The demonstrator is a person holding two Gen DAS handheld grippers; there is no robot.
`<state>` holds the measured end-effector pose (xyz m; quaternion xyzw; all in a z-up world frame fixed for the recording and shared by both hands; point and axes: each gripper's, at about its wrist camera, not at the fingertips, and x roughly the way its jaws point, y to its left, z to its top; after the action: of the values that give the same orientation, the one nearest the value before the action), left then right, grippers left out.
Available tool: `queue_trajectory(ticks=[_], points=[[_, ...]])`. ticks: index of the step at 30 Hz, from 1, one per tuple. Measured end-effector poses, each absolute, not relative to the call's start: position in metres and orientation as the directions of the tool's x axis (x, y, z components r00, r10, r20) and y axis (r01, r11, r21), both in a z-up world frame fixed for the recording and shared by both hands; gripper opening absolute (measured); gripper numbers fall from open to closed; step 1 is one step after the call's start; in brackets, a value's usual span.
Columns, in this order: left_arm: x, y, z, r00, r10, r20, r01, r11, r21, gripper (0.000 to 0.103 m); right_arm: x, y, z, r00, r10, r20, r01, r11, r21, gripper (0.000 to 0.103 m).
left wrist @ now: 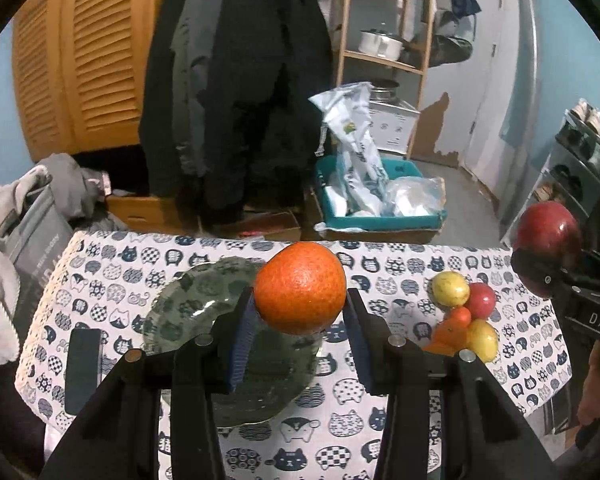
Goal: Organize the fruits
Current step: 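Carry the tangerine into the green bowl and open the left gripper while the right gripper carries the apple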
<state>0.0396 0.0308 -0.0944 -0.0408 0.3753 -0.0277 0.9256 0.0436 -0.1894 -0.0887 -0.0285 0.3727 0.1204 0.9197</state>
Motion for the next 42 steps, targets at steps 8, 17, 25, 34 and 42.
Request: queue_trajectory(ticks=[8,17,25,34,42], points=[[0.046,0.069,-0.108,0.684,-0.054,-0.728,-0.048,0.992,-0.118,0.044,0.061,-0.140,-0.104,0.649,0.241,-0.722,-0.317,0.948,0.032,0.071],[0.061,0.111,-0.135,0.638,0.013,-0.770,-0.127,0.988,-0.088,0.044,0.082,-0.092,-0.128,0.556,0.314,-0.770,-0.373,0.922,0.107,0.071],[0.080,0.131,-0.181,0.547,0.002,-0.837,-0.145,0.985,-0.093,0.044,0.102,-0.055,-0.162,0.459,0.342,-0.820,-0.407,0.901,0.148,0.071],[0.095,0.143,-0.221,0.462,-0.043,-0.886,-0.164,0.978,-0.133,0.044,0.116,-0.023,-0.200,0.378,0.340,-0.861,-0.439,0.885,0.156,0.071],[0.102,0.155,-0.253,0.388,-0.070,-0.919,-0.197,0.968,-0.157,0.045,0.125,-0.013,-0.225,0.327,0.333,-0.885,-0.440,0.882,0.169,0.071]])
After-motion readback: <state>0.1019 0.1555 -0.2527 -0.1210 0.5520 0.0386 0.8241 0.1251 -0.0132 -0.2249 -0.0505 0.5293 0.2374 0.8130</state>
